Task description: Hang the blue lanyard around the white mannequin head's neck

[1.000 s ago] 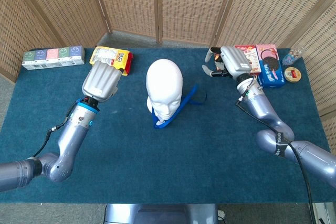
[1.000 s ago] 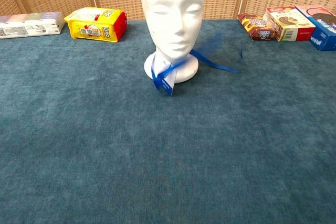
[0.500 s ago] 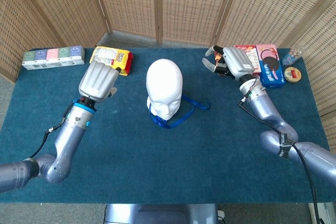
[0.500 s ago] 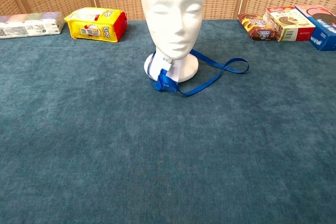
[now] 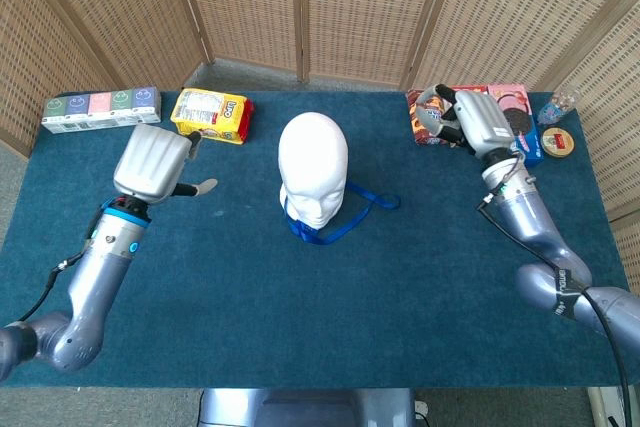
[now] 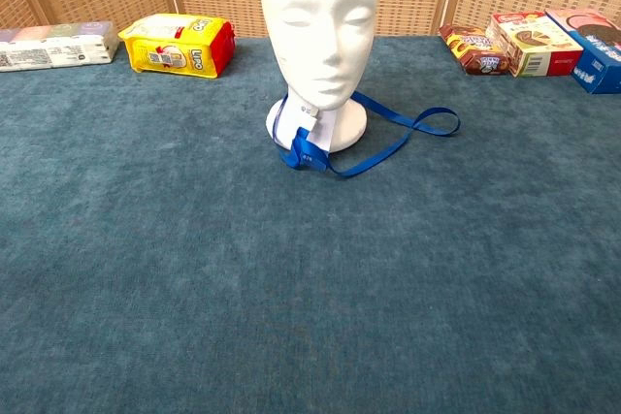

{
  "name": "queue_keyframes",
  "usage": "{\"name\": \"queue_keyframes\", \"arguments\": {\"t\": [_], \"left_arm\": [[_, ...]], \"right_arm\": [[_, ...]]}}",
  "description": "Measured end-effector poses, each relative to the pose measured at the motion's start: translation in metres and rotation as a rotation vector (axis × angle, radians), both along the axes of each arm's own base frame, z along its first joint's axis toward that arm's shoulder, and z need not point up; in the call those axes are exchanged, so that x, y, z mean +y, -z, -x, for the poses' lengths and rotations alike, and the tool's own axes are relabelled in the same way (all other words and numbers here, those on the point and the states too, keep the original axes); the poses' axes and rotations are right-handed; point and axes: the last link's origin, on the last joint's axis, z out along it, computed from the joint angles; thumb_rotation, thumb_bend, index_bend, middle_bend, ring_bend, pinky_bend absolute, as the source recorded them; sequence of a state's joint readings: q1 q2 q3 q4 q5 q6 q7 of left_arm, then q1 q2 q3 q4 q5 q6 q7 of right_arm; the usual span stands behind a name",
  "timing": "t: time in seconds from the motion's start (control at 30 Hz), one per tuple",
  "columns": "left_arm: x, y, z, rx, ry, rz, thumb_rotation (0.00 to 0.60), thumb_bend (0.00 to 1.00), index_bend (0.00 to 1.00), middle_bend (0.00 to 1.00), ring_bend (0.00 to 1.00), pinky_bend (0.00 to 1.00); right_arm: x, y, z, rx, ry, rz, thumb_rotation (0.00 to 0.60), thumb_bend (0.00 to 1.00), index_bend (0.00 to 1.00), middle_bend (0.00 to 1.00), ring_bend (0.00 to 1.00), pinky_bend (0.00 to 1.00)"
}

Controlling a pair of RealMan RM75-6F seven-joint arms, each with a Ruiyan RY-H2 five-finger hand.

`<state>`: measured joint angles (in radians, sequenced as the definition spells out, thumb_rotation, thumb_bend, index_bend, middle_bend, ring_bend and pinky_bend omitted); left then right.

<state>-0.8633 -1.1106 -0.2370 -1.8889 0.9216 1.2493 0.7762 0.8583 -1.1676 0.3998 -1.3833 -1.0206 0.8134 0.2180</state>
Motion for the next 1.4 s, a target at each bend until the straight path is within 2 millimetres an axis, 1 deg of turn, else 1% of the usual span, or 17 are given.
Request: {"name": "queue_keyframes", "arguments": {"t": [0.33, 0.53, 0.63, 0.73, 0.87, 1.0, 1.07, 1.2, 1.4], "left_arm": [[-0.019, -0.013, 0.026, -0.077, -0.049, 0.010, 0.312, 0.09, 0.55, 0.94, 0.91, 1.00], [-0.041, -0.024, 0.048, -0.135, -0.072, -0.002, 0.294, 0.09, 0.55, 0.91, 0.89, 1.00], [-0.054, -0.027, 0.063, -0.158, -0.104, -0.003, 0.288, 0.09, 0.55, 0.88, 0.86, 0.96], [-0.068, -0.028, 0.076, -0.170, -0.120, 0.001, 0.277, 0.09, 0.55, 0.87, 0.84, 0.92], [-0.097, -0.027, 0.102, -0.175, -0.157, 0.015, 0.263, 0.09, 0.53, 0.83, 0.81, 0.87], [-0.122, -0.028, 0.124, -0.188, -0.200, 0.017, 0.262, 0.09, 0.51, 0.78, 0.76, 0.82], [-0.133, -0.030, 0.135, -0.206, -0.232, 0.009, 0.259, 0.09, 0.50, 0.77, 0.75, 0.81], [-0.153, -0.034, 0.154, -0.231, -0.272, -0.006, 0.256, 0.09, 0.50, 0.74, 0.72, 0.78], [-0.181, -0.035, 0.177, -0.263, -0.322, -0.027, 0.255, 0.09, 0.50, 0.72, 0.69, 0.73]], "right_arm": [[0.024, -0.021, 0.029, -0.036, 0.036, 0.046, 0.005, 0.35, 0.38, 1.00, 1.00, 1.00], [0.045, -0.031, 0.046, -0.028, 0.042, 0.071, 0.004, 0.35, 0.38, 1.00, 1.00, 1.00], [0.059, -0.035, 0.056, -0.016, 0.049, 0.078, 0.004, 0.35, 0.38, 0.99, 1.00, 1.00], [0.075, -0.037, 0.070, 0.000, 0.066, 0.084, 0.005, 0.35, 0.38, 0.97, 1.00, 1.00], [0.097, -0.038, 0.085, 0.020, 0.084, 0.089, 0.006, 0.35, 0.39, 0.95, 1.00, 1.00], [0.118, -0.040, 0.100, 0.033, 0.106, 0.096, 0.005, 0.34, 0.39, 0.93, 1.00, 1.00], [0.130, -0.041, 0.108, 0.034, 0.124, 0.102, 0.004, 0.34, 0.40, 0.92, 1.00, 1.00], [0.148, -0.044, 0.121, 0.044, 0.154, 0.116, 0.005, 0.34, 0.40, 0.91, 1.00, 1.00], [0.174, -0.048, 0.142, 0.067, 0.208, 0.150, 0.009, 0.34, 0.41, 0.89, 1.00, 1.00]]}}
